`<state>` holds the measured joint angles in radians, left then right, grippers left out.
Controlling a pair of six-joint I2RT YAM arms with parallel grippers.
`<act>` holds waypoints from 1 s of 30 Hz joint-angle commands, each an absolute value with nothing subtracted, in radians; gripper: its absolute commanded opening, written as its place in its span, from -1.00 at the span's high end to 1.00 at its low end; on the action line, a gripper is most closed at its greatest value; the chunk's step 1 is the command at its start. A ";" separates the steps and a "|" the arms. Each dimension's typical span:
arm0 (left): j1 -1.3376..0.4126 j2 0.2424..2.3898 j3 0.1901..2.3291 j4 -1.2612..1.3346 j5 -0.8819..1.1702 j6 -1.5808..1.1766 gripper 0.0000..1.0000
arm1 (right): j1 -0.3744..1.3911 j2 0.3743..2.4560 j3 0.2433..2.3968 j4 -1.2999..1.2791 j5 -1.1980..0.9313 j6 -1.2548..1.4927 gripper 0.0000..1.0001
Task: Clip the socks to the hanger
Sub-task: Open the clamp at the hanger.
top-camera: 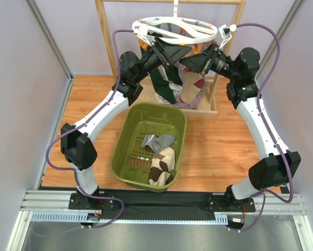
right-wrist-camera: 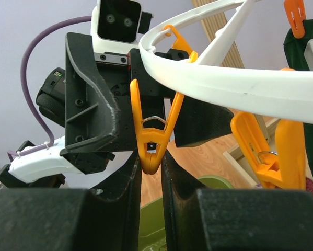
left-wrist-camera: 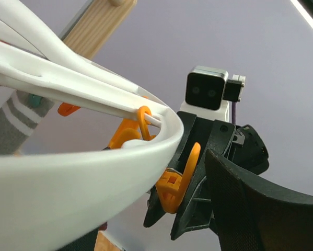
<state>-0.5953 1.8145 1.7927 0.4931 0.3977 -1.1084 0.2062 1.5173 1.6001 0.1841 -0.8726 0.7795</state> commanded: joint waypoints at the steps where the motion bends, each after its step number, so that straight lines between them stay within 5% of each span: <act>1: -0.592 1.836 1.845 0.598 0.433 -1.183 -0.55 | 0.207 1.496 1.632 0.201 -0.894 0.792 0.99; 13: -0.580 1.839 1.825 0.713 0.430 -1.224 -0.23 | 0.203 1.497 1.631 0.198 -0.899 0.792 0.99; 19: -0.580 1.864 1.853 0.710 0.451 -1.247 0.30 | 0.204 1.499 1.634 0.215 -0.902 0.807 0.99; 21: -0.578 1.865 1.856 0.703 0.451 -1.246 0.94 | 0.202 1.500 1.635 0.212 -0.902 0.805 0.99; 24: -0.580 1.859 1.867 0.655 0.451 -1.226 1.00 | 0.202 1.482 1.631 0.163 -0.872 0.767 0.52; 25: -0.580 1.856 1.877 0.608 0.454 -1.210 1.00 | 0.201 1.474 1.631 0.129 -0.856 0.749 0.03; 27: -0.580 1.847 1.887 0.560 0.451 -1.204 1.00 | 0.201 1.432 1.629 0.003 -0.812 0.659 -0.50; 28: -0.580 1.842 1.891 0.516 0.453 -1.192 1.00 | 0.201 1.415 1.625 -0.052 -0.796 0.625 -0.99; 30: -0.581 1.830 1.911 0.441 0.446 -1.169 1.00 | 0.201 1.347 1.600 -0.139 -0.752 0.576 -1.00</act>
<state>-0.5728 1.8645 1.8614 0.5709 0.4252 -1.1961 0.2043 1.4601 1.6012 0.0269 -0.8185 0.6842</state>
